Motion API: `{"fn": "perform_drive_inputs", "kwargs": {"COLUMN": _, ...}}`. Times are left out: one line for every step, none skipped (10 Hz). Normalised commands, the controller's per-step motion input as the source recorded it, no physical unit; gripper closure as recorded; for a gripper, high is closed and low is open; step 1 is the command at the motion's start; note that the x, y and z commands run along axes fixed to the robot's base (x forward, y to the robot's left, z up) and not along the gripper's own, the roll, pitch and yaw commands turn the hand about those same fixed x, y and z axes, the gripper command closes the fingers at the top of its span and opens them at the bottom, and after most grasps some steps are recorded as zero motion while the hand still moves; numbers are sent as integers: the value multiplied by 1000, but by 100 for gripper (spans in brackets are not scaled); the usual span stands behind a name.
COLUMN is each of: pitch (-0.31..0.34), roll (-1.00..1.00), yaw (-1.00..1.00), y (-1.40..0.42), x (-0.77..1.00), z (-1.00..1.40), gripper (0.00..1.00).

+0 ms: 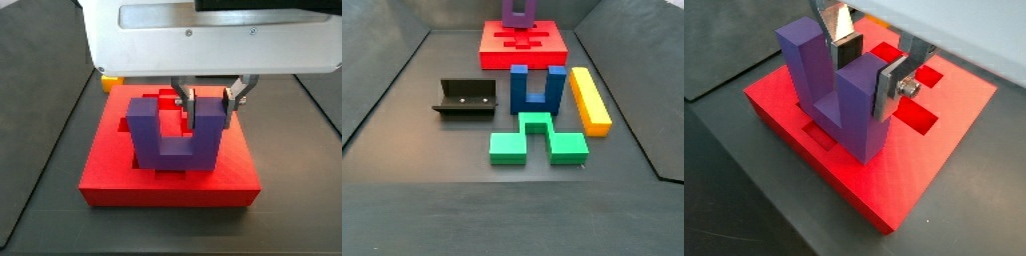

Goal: Pick up the purple object. Move up. Place the purple object on the fixture. Regrasp the purple object. Move to above the board. Insert the purple object.
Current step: Insert the purple object.

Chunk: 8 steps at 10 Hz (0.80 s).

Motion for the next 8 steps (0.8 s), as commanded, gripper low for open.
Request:
{"fn": "perform_drive_inputs", "kwargs": {"pitch": 0, "roll": -176, "yaw": 0, "y": 0, "x": 0, "z": 151, "gripper": 100}}
{"fn": "perform_drive_inputs", "kwargs": {"pitch": 0, "roll": -119, "yaw": 0, "y": 0, "x": 0, "z": 126, "gripper": 100}}
{"fn": "perform_drive_inputs", "kwargs": {"pitch": 0, "roll": -51, "yaw": 0, "y": 0, "x": 0, "z": 3, "gripper": 100}}
{"fn": "perform_drive_inputs", "kwargs": {"pitch": 0, "roll": 0, "yaw": 0, "y": -29, "x": 0, "z": 0, "gripper": 100}}
{"fn": "perform_drive_inputs", "kwargs": {"pitch": 0, "roll": 21, "yaw": 0, "y": -54, "x": 0, "z": 0, "gripper": 100}}
{"fn": "perform_drive_inputs", "kwargs": {"pitch": 0, "roll": 76, "yaw": 0, "y": 0, "x": 100, "z": 0, "gripper": 100}}
{"fn": "perform_drive_inputs", "kwargs": {"pitch": 21, "roll": 51, "yaw": 0, "y": 9, "x": 134, "z": 0, "gripper": 100}}
{"fn": "perform_drive_inputs", "kwargs": {"pitch": 13, "roll": 0, "yaw": 57, "y": 57, "x": 57, "z": 0, "gripper": 100}}
